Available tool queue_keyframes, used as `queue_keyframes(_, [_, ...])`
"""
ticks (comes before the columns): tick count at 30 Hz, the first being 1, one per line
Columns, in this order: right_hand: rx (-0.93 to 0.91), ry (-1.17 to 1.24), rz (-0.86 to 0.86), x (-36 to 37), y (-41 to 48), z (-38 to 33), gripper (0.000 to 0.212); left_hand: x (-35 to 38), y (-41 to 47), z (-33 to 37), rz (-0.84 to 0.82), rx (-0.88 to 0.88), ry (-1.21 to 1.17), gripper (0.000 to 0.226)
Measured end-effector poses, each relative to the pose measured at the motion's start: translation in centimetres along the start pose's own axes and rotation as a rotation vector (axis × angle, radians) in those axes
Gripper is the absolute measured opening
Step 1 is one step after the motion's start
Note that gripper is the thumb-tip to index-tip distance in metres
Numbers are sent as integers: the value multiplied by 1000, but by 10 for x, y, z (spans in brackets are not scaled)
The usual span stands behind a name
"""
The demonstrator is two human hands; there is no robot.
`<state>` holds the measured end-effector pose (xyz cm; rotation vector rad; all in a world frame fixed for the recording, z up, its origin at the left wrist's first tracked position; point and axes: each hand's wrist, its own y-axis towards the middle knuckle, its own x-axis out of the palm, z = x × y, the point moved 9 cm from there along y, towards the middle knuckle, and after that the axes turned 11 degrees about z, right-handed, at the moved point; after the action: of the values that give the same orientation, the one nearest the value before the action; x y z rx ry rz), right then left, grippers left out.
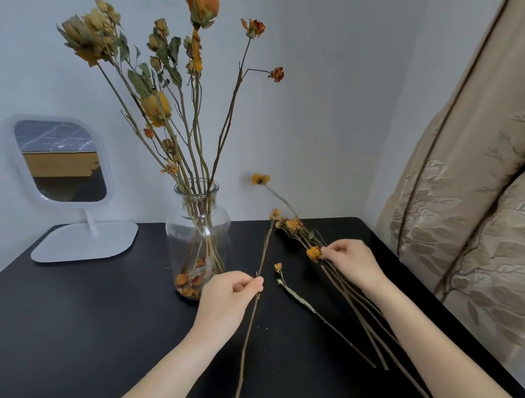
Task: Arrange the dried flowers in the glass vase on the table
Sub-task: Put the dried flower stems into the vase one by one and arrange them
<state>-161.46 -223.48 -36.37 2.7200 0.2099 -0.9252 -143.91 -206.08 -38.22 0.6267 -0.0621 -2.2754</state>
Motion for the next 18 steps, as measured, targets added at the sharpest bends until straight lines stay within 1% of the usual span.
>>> queue_keyframes(5, [67,269,40,-20,-1,-27,20,-32,2,18,75,31,-164,15])
queue_keyframes(9, [110,470,33,-28,-1,-49,17,-68,0,30,178,46,-302,8])
queue_keyframes(12, [115,585,24,-27,-1,-63,16,-100,-2,44,267,115,-309,5])
queue_keyframes(16, [86,650,30,-24,-3,-81,16,-144,0,70,390,239,-314,6])
queue_keyframes(18, [69,690,27,-22,-4,-90,17,-167,3,81,477,290,-330,8])
